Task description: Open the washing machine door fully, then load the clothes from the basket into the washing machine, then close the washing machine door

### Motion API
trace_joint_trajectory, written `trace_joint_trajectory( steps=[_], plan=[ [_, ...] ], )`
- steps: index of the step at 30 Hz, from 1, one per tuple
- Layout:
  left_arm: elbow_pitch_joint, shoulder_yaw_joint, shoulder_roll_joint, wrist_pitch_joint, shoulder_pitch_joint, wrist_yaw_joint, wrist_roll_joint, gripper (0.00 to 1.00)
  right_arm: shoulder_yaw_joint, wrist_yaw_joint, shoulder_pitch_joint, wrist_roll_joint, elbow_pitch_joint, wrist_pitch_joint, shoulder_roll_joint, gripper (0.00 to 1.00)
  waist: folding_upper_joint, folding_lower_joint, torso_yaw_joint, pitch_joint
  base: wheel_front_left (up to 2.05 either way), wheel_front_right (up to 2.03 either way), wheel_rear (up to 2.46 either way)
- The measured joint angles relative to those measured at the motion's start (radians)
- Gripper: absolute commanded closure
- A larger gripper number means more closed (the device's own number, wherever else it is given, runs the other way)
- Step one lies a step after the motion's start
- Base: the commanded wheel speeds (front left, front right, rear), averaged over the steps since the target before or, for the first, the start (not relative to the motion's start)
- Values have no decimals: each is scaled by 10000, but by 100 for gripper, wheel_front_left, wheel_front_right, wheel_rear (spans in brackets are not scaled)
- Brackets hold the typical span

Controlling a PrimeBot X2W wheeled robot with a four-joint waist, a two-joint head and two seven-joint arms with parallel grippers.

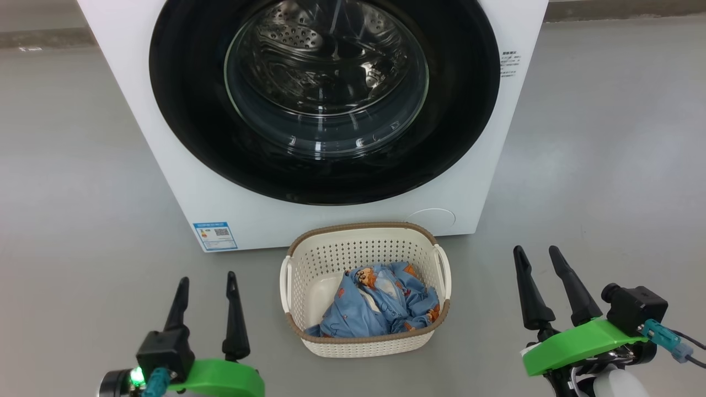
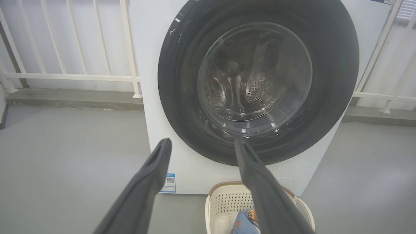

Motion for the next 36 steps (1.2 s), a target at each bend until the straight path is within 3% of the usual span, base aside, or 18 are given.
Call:
trace_joint_trajectory(
  steps=[7, 19, 36],
  plan=[
    [136, -270, 12, -157, -101, 104, 541, 0, 75, 0, -33, -502, 474, -151, -27, 0, 0, 0, 24, 10, 0, 0, 0],
    [874, -54, 12, -198, -122, -709, -1365, 0, 115, 0, -151, -314, 930, -151, -33, 0, 0, 0, 14, 13, 0, 0, 0],
    [1150, -31, 12, -196, -193, -941, -1396, 0, 94, 0, -250, -324, 995, -151, -36, 0, 0, -1, 11, -1, 0, 0, 0]
  ],
)
